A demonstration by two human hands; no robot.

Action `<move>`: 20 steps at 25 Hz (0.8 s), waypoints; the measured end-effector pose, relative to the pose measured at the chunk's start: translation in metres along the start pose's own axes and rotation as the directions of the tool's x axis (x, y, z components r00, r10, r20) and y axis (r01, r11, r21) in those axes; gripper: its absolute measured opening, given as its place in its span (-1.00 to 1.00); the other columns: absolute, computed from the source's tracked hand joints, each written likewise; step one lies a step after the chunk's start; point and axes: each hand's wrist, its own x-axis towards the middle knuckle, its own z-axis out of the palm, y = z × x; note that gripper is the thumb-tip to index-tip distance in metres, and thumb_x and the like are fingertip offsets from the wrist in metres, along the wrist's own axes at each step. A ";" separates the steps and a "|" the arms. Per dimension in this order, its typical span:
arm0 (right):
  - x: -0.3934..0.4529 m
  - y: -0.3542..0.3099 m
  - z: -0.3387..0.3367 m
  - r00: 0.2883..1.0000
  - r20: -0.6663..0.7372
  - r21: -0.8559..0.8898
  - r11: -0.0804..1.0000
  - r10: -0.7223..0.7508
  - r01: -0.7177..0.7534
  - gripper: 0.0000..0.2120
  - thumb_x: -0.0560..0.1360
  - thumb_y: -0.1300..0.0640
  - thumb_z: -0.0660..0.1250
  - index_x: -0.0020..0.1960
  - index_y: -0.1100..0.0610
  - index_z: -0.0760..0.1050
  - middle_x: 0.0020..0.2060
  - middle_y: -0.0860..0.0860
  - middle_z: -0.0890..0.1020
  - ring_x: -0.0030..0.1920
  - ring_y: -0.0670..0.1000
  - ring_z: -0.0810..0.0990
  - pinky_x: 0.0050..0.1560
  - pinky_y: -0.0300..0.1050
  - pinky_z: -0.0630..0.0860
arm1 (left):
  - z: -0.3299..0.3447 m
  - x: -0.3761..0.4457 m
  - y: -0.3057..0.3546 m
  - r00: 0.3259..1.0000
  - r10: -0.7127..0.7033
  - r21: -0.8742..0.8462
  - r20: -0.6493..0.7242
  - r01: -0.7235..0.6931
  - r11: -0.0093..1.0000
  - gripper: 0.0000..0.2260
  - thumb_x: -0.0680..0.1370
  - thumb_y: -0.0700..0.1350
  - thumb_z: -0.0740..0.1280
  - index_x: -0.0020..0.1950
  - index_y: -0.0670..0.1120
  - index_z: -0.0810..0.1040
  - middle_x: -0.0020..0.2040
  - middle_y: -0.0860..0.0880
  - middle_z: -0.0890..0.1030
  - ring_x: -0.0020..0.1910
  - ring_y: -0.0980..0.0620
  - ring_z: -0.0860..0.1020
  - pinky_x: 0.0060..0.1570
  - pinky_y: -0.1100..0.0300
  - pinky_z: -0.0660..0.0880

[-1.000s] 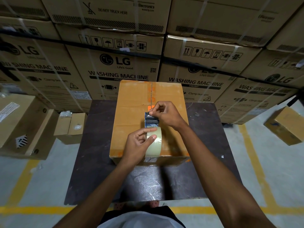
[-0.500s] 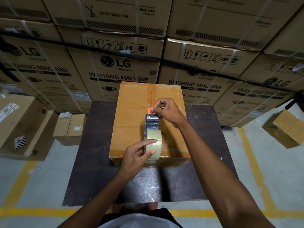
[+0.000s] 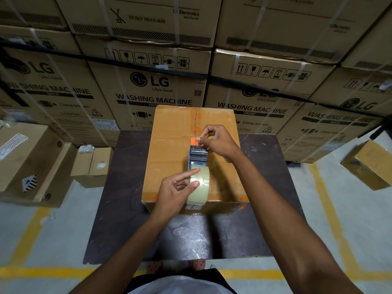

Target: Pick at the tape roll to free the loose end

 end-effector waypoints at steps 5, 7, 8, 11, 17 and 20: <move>0.007 -0.007 -0.002 0.999 0.012 0.024 0.999 0.037 -0.037 -0.85 0.58 0.20 0.51 -0.09 0.21 0.58 -0.12 0.25 0.71 -0.38 -0.03 0.66 -0.37 -0.06 0.63 | 0.012 -0.027 -0.003 0.996 0.046 0.012 -0.081 -0.045 0.999 -0.69 0.58 -0.41 0.47 0.32 -0.25 0.70 0.10 0.05 0.67 0.21 0.12 0.49 -0.14 0.52 0.47; 0.012 -0.012 -0.007 0.997 0.077 0.005 1.000 0.027 -0.028 -0.85 0.57 0.18 0.53 -0.07 0.22 0.60 -0.14 0.23 0.70 -0.32 0.01 0.68 -0.35 -0.04 0.67 | 0.008 -0.025 -0.006 0.997 0.051 0.029 -0.053 -0.050 0.998 -0.69 0.58 -0.36 0.50 0.31 -0.16 0.73 -0.02 -0.05 0.80 -0.22 0.31 0.44 -0.11 0.46 0.50; 0.013 -0.013 -0.009 0.995 0.100 0.001 1.000 0.023 -0.023 -0.85 0.57 0.17 0.53 -0.06 0.21 0.60 -0.13 0.26 0.68 -0.29 0.02 0.67 -0.33 -0.03 0.67 | 0.006 -0.025 -0.007 0.998 0.047 0.029 -0.045 -0.045 0.999 -0.68 0.58 -0.33 0.52 0.30 -0.08 0.75 0.00 -0.09 0.80 -0.15 0.21 0.57 -0.08 0.41 0.54; 0.011 -0.014 -0.010 0.989 0.148 0.048 0.999 -0.006 -0.001 -0.86 0.59 0.19 0.51 -0.03 0.22 0.57 -0.11 0.24 0.62 -0.34 -0.10 0.62 -0.41 -0.11 0.64 | -0.015 -0.027 -0.003 0.982 0.107 0.127 -0.158 -0.087 0.988 -0.70 0.57 -0.17 0.51 0.28 0.05 0.74 0.07 -0.01 0.81 -0.10 0.07 0.70 -0.10 0.28 0.64; 0.010 -0.016 -0.010 0.989 0.147 0.072 0.997 -0.031 0.021 -0.86 0.61 0.21 0.48 0.00 0.25 0.54 -0.07 0.20 0.61 -0.29 -0.03 0.66 -0.44 -0.15 0.63 | -0.056 0.051 0.018 0.958 0.174 0.381 -0.227 -0.077 0.921 -0.76 0.66 -0.06 0.43 0.31 0.10 0.72 0.14 0.13 0.77 0.13 0.16 0.71 0.16 0.02 0.69; 0.010 -0.019 -0.010 0.986 0.164 0.058 0.998 -0.037 0.028 -0.85 0.61 0.20 0.48 0.02 0.26 0.55 -0.05 0.21 0.61 -0.27 -0.03 0.67 -0.43 -0.15 0.63 | -0.047 0.092 0.033 0.991 0.096 0.313 -0.089 -0.064 0.948 -0.74 0.64 -0.07 0.48 0.33 -0.02 0.72 0.19 -0.02 0.78 0.21 0.06 0.72 0.26 -0.11 0.68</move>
